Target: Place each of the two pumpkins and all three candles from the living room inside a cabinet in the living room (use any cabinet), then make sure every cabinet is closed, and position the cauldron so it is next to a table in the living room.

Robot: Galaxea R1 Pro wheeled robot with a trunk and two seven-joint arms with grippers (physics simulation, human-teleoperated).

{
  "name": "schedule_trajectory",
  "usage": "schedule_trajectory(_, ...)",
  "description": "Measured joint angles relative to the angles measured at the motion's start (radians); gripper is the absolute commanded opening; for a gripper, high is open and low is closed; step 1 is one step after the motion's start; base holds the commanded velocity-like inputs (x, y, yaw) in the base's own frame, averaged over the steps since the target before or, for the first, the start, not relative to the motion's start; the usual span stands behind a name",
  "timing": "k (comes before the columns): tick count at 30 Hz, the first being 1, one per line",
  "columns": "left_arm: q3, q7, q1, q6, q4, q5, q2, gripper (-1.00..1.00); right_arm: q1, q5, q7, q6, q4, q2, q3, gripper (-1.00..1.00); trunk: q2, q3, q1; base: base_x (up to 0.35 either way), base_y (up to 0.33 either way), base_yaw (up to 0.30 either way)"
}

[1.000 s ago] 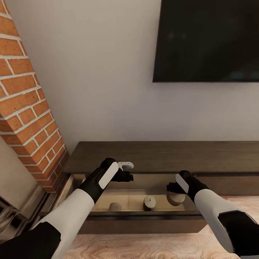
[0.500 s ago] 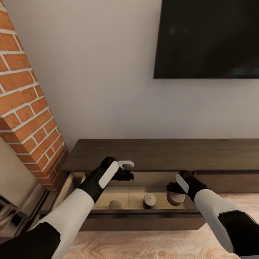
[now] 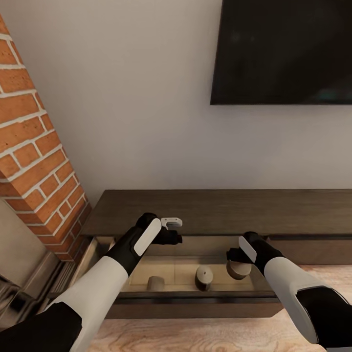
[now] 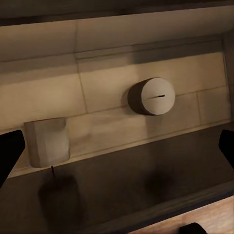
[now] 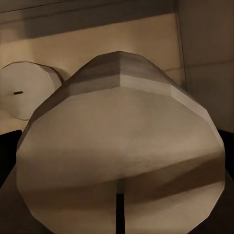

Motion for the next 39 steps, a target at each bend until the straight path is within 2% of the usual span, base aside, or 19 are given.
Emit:
schedule_trajectory(6,-0.003,-0.001,0.000,0.007,0.000,0.000,0.000,1.00,0.000,0.000,0.000,0.000,0.000,0.000,-0.001,-1.00,0.000,0.000,0.000,0.000,0.000,0.000)
schedule_trajectory(12,-0.015,-0.001,0.000,0.011,0.000,-0.001,0.000,1.00,0.000,-0.001,0.003,0.000,0.000,0.000,0.000,-1.00,-0.042,-0.019,0.023,0.000,0.000,0.000)
schedule_trajectory(29,-0.020,-0.001,0.000,0.011,-0.001,-0.001,0.000,1.00,0.000,0.000,0.008,0.000,0.000,0.000,0.002,-1.00,-0.161,-0.074,0.088,0.000,0.000,0.000)
schedule_trajectory(39,-0.020,-0.001,0.000,0.011,-0.001,0.000,0.000,1.00,0.000,0.000,0.008,0.000,0.000,0.000,0.001,-1.00,-0.161,-0.080,0.088,0.007,0.000,0.000)
